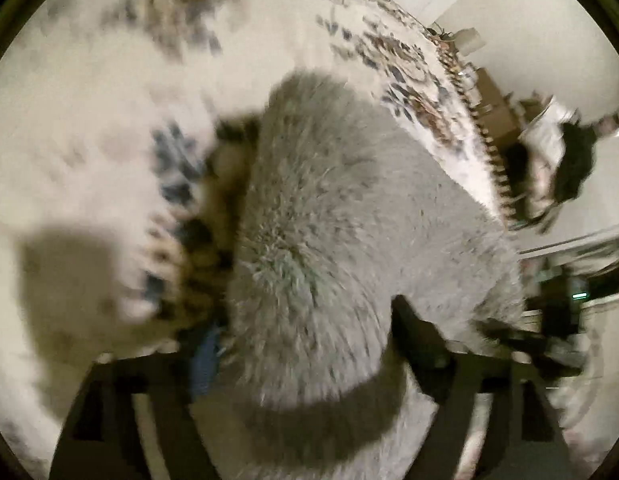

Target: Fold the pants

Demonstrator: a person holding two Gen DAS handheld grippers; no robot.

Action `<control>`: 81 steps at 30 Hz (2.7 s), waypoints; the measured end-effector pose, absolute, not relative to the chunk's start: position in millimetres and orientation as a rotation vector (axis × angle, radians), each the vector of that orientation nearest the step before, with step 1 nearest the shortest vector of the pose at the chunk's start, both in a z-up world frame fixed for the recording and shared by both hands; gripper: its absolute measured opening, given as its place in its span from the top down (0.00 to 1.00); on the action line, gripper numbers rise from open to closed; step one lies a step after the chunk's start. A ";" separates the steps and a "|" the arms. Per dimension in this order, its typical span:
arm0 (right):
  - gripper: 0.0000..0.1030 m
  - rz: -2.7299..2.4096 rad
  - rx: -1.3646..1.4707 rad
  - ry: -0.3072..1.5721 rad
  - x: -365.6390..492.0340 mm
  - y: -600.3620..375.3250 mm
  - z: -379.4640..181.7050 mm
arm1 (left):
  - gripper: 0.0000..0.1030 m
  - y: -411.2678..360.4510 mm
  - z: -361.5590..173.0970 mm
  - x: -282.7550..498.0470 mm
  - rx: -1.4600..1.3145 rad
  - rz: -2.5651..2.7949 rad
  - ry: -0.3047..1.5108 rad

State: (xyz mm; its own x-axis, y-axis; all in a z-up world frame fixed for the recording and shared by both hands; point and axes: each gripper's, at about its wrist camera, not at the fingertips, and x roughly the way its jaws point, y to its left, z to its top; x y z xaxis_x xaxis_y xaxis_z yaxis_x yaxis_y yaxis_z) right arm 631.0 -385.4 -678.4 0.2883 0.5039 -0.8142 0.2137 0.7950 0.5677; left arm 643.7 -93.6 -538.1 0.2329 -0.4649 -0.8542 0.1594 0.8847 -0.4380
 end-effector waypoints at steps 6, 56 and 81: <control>0.04 -0.153 0.267 1.212 581.3 -359.8 -600.5 | 0.14 -95.3 -482.5 600.2 -0.009 -0.244 1.121; 0.00 -0.256 0.111 0.743 143.2 -274.0 -20.1 | 0.00 -104.2 -75.1 199.1 0.071 -0.126 0.766; 0.00 -0.234 0.107 0.775 135.6 -266.3 -11.4 | 0.00 -86.5 -74.6 188.6 0.083 -0.121 0.797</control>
